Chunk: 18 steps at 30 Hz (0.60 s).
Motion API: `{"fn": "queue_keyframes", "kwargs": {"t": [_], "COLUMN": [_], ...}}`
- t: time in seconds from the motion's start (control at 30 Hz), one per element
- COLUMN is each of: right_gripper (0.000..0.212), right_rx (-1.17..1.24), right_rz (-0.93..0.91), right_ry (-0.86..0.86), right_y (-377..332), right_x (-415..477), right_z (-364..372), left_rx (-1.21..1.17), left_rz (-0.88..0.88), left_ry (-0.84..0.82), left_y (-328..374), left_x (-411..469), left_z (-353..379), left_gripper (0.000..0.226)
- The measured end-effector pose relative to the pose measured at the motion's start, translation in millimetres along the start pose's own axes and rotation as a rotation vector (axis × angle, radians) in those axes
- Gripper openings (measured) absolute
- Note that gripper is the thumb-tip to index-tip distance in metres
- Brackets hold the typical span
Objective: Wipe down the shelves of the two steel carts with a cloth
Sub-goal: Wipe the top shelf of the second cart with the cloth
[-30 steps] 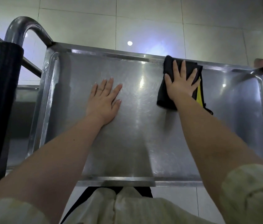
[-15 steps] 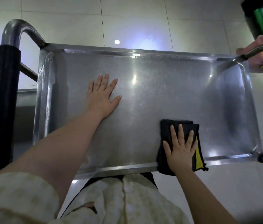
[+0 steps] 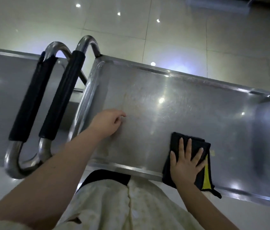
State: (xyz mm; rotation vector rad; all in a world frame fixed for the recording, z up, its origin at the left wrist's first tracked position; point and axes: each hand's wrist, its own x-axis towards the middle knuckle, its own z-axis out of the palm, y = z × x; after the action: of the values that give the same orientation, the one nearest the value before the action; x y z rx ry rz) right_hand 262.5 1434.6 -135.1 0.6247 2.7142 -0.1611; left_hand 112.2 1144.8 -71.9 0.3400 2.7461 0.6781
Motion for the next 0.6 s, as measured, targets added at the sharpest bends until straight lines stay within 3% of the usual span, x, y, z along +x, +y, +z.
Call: {"fn": "queue_keyframes", "kwargs": {"t": [0.17,0.33,0.6], "right_gripper": [0.063,0.062,0.060], "right_rx": [-0.052,-0.039,-0.040], "right_rz": [-0.222,-0.370,-0.368], "right_ry": [-0.022,-0.003,-0.021], "right_y": [-50.9,-129.7,-259.0], "right_x": [-9.9,-32.6,-62.0], "right_z": [9.0,13.5,35.2], "left_rx": [-0.016,0.119,0.247], "left_rz": [0.004,0.111,0.421], "left_ry": [-0.005,-0.118,-0.048], "left_y": [-11.6,-32.8,-88.4], "left_x": [-30.5,-35.0,-32.9], "left_z": [-29.4,-73.6,-141.8], "left_gripper": [0.035,0.039,0.032]}}
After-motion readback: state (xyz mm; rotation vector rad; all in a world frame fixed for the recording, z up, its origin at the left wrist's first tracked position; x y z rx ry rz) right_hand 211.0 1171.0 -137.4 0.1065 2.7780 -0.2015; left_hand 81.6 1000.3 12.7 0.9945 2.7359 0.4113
